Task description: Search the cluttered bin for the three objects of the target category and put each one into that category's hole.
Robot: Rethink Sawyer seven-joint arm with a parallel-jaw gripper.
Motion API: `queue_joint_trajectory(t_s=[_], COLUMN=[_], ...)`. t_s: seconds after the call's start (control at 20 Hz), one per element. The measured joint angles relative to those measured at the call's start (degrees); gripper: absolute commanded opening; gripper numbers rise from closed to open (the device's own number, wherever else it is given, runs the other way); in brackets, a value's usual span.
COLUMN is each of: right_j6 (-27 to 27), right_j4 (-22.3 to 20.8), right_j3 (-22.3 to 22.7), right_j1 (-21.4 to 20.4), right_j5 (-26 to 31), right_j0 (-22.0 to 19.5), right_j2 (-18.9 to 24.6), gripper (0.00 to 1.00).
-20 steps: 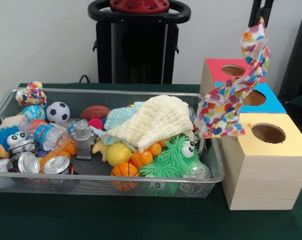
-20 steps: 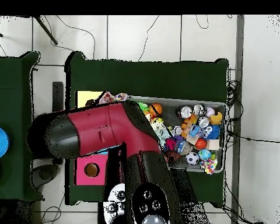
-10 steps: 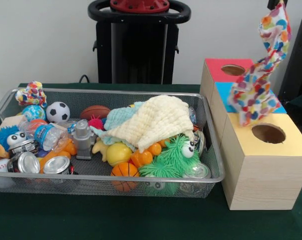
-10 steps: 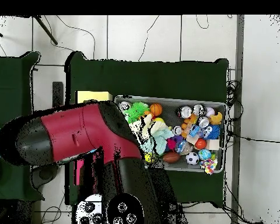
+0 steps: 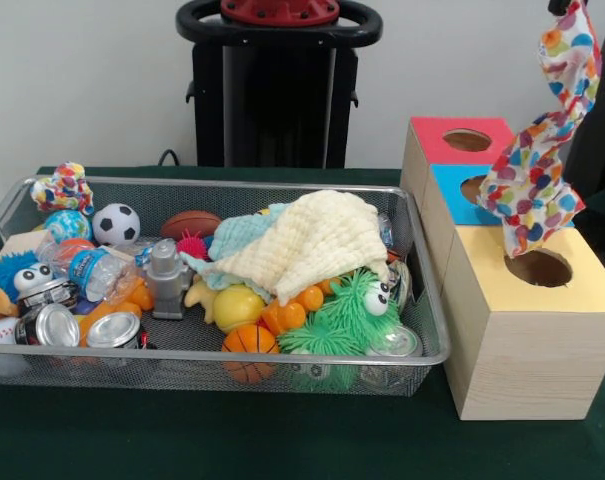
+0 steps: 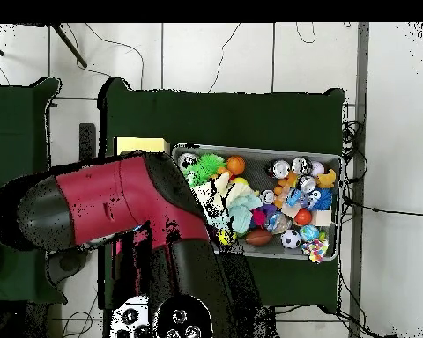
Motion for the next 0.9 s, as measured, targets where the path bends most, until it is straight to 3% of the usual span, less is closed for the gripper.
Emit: queue_joint_trajectory(t_s=[0.55,0.9], right_j6=[0.0,0.0], right_j4=[0.0,-0.1], right_j3=[-0.5,-2.2], right_j1=[0.9,5.3], right_j5=[0.0,-1.2], right_j0=[0.0,0.8], right_j2=[-1.7,-3.4], gripper=[0.0,0.0])
